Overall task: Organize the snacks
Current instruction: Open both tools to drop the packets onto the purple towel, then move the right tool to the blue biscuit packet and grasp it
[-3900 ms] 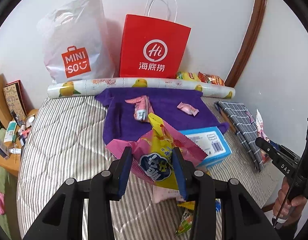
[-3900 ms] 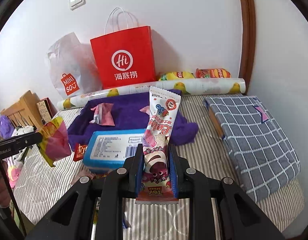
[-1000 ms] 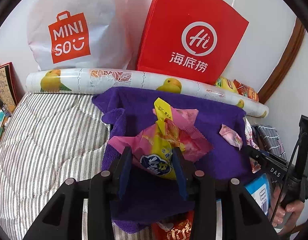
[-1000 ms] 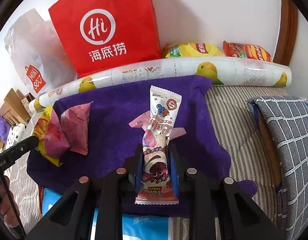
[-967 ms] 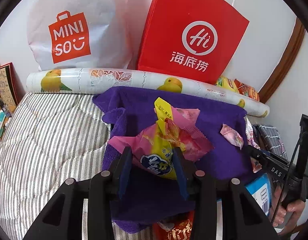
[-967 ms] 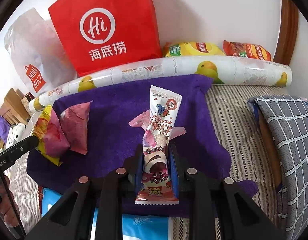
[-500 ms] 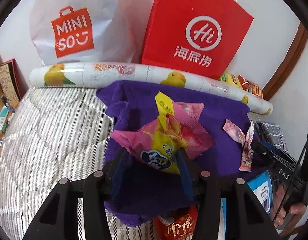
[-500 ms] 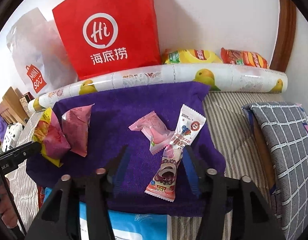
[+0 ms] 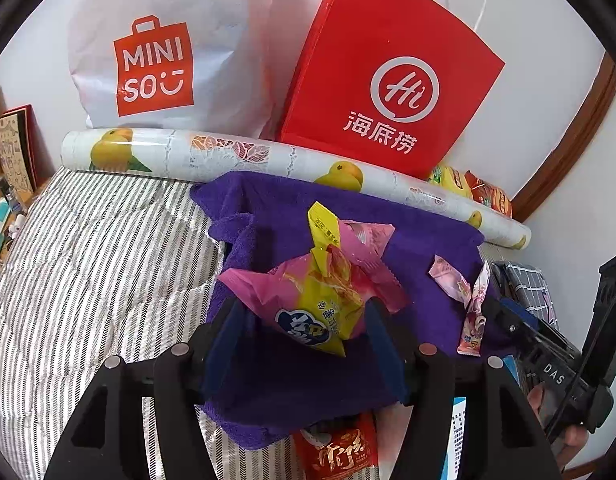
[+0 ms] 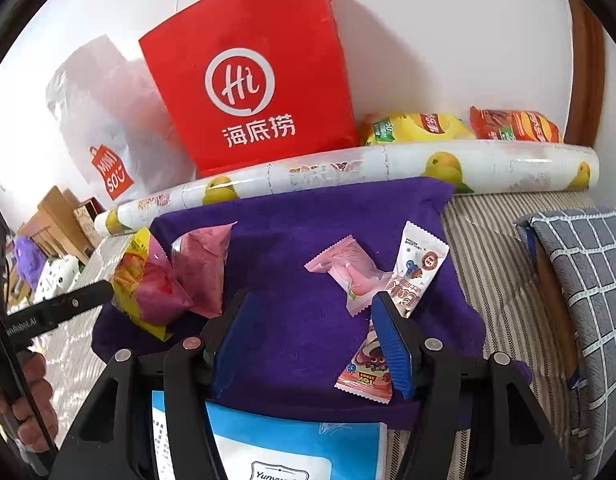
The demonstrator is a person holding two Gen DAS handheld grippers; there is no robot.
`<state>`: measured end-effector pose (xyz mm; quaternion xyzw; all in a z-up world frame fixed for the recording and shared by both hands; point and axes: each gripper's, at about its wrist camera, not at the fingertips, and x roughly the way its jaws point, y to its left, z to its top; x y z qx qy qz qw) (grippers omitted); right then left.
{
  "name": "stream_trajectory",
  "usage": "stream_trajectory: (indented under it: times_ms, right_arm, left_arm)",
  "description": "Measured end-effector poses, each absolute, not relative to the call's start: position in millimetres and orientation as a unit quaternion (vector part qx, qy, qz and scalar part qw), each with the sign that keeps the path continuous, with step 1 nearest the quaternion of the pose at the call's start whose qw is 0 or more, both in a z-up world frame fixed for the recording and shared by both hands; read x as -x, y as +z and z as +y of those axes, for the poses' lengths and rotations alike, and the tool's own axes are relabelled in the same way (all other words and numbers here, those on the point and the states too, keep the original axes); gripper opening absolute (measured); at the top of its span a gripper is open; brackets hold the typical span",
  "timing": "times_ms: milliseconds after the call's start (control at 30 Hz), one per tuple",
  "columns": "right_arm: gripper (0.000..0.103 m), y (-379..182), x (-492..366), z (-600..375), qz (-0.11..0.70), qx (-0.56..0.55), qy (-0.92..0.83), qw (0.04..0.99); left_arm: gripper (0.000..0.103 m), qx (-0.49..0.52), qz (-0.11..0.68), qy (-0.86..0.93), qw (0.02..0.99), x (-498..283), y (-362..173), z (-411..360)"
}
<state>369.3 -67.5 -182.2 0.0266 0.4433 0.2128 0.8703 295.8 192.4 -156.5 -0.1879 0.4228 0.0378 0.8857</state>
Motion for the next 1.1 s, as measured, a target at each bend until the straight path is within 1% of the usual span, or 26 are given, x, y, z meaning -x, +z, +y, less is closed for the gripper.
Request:
stream_trajectory:
  times_ms: [200,333,533,700,833,967,1067,1100]
  right_arm:
    - [0.061,-177,-363,-65,0.434,-0.031,0.226,0.872]
    - [0.061,-158,-347,-67,0.409,-0.044,0.209,0.887]
    - [0.061,-130,-300,-72,0.39,-0.024,0.215,0.895]
    - [0.061,-122,-255,-83,0.384,-0.006,0.196,0.902]
    - [0.061,-120,-215,-90,0.389,0.01,0.188,0.902]
    - [0.061,-128,-184,-100,0.417,0.014,0.186,0.89]
    - [0.057,-139,-166,-107,0.438,0.006,0.194,0.878]
    - [0.054,-145,-158,-108,0.445,0.003,0.198,0.873]
  left_arm:
    - [0.061,0.188,0.422,0.033,0.886,-295,-156,192]
    - [0.061,0.179,0.421,0.041,0.888,-296,-158,191]
    - [0.061,0.183,0.43,0.031,0.884,-297,-161,189]
    - [0.061,0.189,0.426,0.022,0.885,-291,-153,187]
    - [0.061,0.182,0.424,0.018,0.887,-286,-144,182]
    - [0.061,0.189,0.423,0.009,0.886,-263,-135,181]
    - [0.061,0.183,0.42,0.007,0.889,-243,-124,179]
    - [0.061,0.179,0.419,0.006,0.89,-237,-122,179]
